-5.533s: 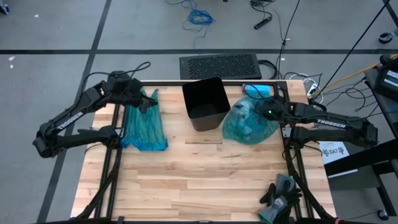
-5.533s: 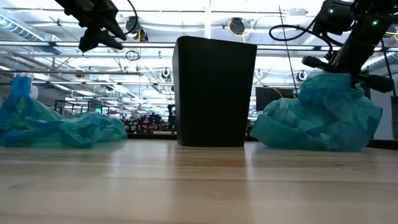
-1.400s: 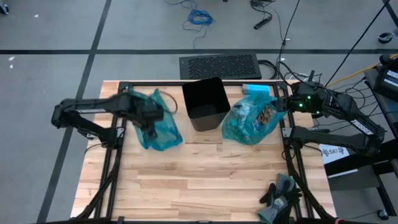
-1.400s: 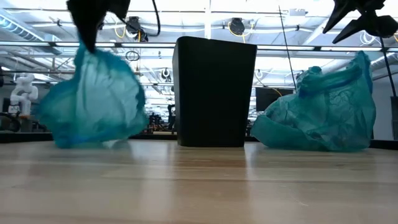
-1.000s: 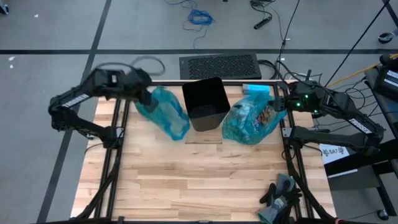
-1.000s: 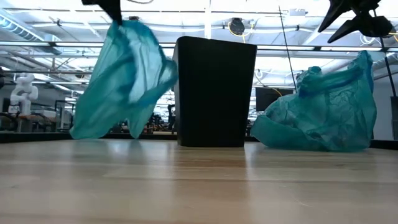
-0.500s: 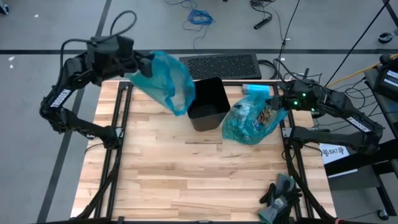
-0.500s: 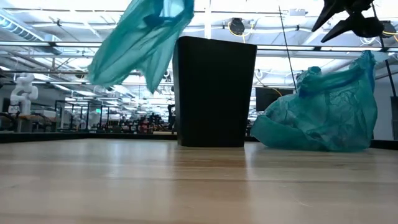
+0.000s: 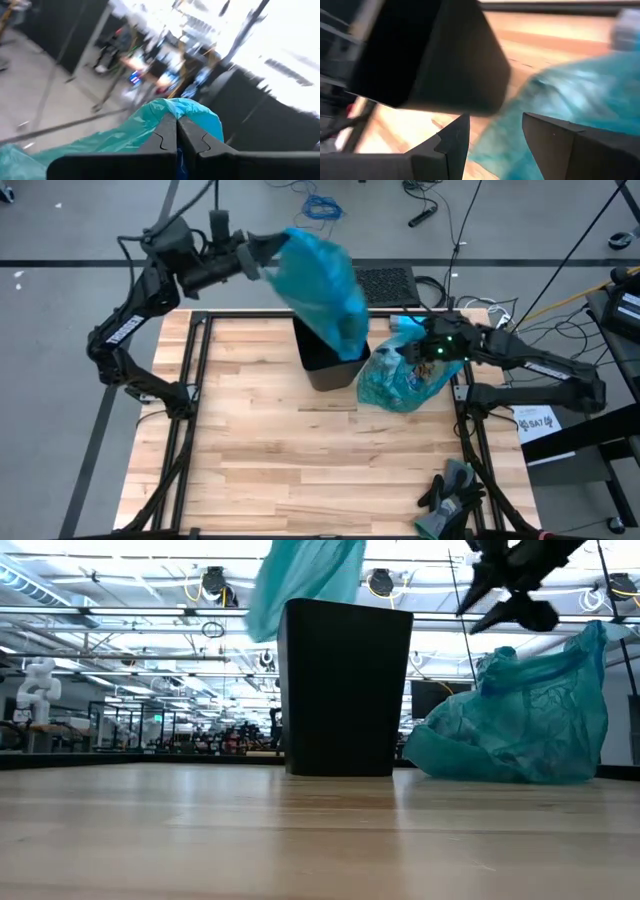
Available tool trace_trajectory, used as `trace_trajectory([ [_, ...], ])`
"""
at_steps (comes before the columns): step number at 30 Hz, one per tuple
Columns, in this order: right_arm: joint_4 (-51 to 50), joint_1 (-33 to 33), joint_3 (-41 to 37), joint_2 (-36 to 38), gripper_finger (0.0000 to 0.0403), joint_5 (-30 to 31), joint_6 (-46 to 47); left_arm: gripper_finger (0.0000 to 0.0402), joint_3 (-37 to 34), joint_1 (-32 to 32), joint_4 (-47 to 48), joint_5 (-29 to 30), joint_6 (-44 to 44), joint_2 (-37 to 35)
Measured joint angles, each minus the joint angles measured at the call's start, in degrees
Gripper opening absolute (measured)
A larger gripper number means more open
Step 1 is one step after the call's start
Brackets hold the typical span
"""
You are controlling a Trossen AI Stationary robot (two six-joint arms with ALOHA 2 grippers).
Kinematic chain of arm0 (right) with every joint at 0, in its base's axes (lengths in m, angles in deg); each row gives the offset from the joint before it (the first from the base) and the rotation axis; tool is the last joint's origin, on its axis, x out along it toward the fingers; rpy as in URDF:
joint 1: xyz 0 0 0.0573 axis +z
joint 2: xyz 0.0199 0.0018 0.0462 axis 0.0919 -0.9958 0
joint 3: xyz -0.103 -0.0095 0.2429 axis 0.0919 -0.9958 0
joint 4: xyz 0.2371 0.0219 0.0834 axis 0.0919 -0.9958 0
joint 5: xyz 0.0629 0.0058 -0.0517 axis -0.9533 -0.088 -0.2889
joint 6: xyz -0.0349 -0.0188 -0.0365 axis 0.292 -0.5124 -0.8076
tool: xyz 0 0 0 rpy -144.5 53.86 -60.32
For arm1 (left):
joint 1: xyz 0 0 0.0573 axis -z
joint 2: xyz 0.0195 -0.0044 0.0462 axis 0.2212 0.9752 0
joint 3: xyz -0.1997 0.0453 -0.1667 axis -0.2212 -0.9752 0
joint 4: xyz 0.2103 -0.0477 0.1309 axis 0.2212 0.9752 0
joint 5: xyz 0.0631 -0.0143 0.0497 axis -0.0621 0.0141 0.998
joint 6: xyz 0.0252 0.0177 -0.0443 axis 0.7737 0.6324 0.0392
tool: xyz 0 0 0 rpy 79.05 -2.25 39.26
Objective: Place trash/remove bag and relplace
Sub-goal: Put the blue trash bag into the black trash bin
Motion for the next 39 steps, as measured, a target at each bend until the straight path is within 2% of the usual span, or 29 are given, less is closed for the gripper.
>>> trace_trajectory([
  [8, 22.82, 3.52, -1.17, -0.65, 0.0176, -0.05, -0.25, 0.0000, 0.08, 0.00, -16.74, -2.99, -8.61, 0.42],
  [13, 44.67, 4.52, 0.71, -3.11, 0.0176, -3.12, 0.05, 0.0000, 0.09, 0.00, -13.60, -2.51, -8.76, 0.46],
  [15, 48.70, 4.54, 4.04, -5.41, 0.0175, -4.66, -0.86, 0.0000, 0.07, 0.00, -11.59, -2.07, -8.76, 0.93],
  [24, 41.96, 4.54, 31.09, -23.48, 0.0156, -13.23, -11.41, 0.0000, 0.07, 1.03, -10.25, -4.51, -12.78, 4.06],
  [28, 39.49, 4.50, 40.89, -28.80, 0.0151, -15.24, -16.44, 0.0000, 0.04, 2.90, -10.08, -5.12, -11.54, 4.03],
  [34, 39.56, 3.88, 48.44, -32.28, 0.0151, -16.67, -18.19, 0.0000, 0.04, 5.79, -6.67, -5.14, -9.94, 2.95],
  [39, 36.38, 2.01, 49.88, -33.81, 0.0151, -16.59, -14.76, 0.0000, 0.04, 6.11, 3.70, -3.80, -7.35, 2.27],
])
